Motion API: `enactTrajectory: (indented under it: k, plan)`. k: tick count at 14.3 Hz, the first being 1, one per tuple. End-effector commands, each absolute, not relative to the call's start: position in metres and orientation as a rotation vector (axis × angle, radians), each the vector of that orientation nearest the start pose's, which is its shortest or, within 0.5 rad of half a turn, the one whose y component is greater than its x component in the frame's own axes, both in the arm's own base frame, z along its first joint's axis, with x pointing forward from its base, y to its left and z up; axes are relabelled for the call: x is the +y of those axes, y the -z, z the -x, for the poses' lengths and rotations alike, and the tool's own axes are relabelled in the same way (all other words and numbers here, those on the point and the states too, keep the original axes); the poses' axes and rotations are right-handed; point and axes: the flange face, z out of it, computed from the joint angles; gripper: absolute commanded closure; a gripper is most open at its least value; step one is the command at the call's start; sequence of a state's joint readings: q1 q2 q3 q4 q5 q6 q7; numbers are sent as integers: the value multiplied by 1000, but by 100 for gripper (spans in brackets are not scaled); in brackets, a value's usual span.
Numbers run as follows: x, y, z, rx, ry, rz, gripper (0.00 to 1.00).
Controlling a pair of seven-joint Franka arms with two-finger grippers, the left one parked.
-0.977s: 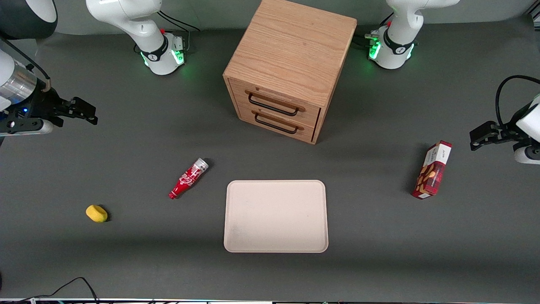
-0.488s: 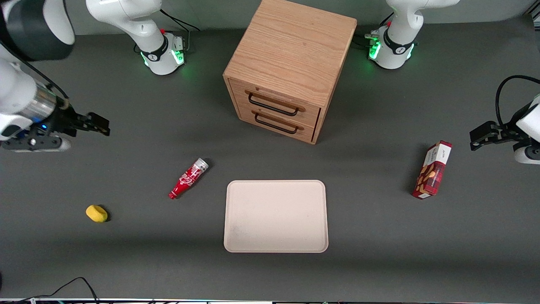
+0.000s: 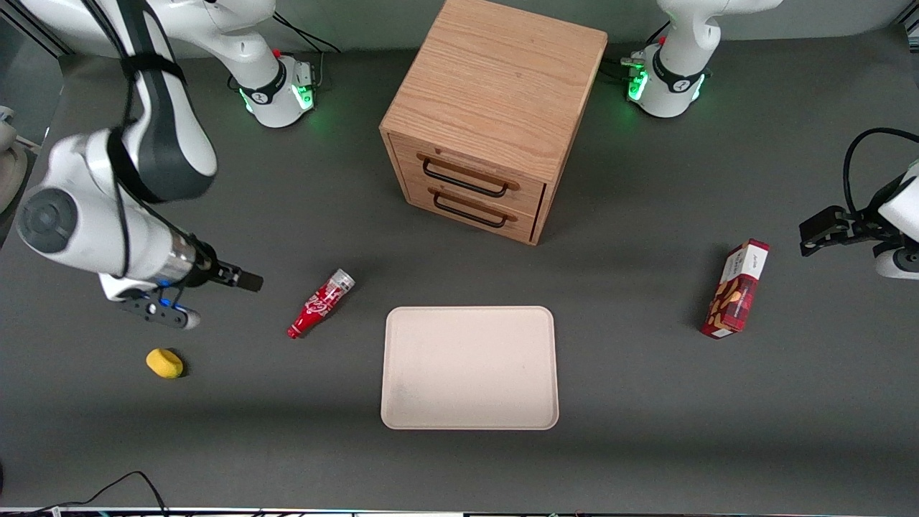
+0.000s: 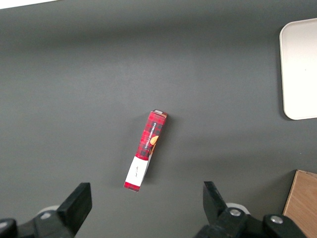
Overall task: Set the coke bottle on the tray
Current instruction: 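Move the right gripper toward the red Coca-Cola bottle lying on the table, then lower the right gripper around the bottle's body and close it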
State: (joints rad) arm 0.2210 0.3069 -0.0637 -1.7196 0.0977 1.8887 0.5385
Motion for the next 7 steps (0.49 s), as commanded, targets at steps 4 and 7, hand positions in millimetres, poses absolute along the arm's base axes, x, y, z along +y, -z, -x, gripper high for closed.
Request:
enactTrajectory:
  k: [4, 7]
  plan:
    - [157, -295, -622, 1018, -260, 2975, 0]
    - [169, -253, -615, 1147, -226, 2937, 0]
